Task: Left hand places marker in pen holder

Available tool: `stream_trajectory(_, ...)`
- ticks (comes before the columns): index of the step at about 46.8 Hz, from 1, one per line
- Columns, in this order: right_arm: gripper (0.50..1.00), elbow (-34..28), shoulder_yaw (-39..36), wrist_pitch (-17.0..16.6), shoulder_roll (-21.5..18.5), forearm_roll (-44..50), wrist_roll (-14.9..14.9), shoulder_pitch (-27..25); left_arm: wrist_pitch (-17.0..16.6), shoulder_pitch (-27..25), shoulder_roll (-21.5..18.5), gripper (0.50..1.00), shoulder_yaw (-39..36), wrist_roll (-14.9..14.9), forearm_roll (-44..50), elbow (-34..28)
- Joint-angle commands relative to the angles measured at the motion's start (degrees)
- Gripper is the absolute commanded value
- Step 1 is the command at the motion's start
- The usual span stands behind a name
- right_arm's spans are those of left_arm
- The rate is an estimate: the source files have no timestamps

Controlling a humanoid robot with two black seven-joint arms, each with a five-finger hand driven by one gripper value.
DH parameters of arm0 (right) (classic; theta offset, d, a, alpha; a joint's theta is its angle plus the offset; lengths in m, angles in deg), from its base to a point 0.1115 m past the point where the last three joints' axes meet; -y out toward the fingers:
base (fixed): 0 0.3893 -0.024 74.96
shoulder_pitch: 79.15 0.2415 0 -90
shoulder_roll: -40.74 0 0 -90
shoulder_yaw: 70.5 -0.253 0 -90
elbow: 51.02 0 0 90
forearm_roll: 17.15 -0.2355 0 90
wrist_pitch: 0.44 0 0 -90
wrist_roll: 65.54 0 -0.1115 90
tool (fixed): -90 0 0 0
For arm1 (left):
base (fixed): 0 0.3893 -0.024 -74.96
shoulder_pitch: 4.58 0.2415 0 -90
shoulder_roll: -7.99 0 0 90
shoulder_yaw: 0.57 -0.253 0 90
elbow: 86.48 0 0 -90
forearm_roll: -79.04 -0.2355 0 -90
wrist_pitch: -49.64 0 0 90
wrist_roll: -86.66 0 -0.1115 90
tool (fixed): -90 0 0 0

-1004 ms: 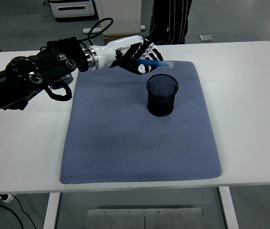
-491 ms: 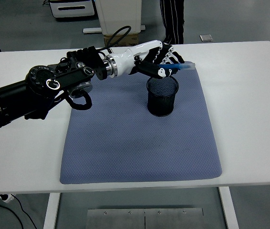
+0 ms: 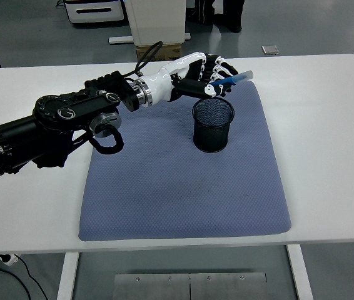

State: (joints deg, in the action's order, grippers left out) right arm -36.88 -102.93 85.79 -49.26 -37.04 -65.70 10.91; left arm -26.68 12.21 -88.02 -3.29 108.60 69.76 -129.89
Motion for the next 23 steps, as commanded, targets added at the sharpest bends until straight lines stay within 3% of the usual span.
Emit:
stream_trajectory(1, 1.000, 0.0, 0.0, 0.0, 0.0, 0.0, 0.0, 0.0, 0.0, 0.5, 0.3, 0.514, 0.0, 0.0, 0.9, 0.0)
stream_trajectory(23, 1.000, 0.0, 0.0, 0.0, 0.0, -0.1, 0.0, 0.0, 2.0, 2.7, 1.9, 0.528, 0.2, 0.0, 6.3, 0.0)
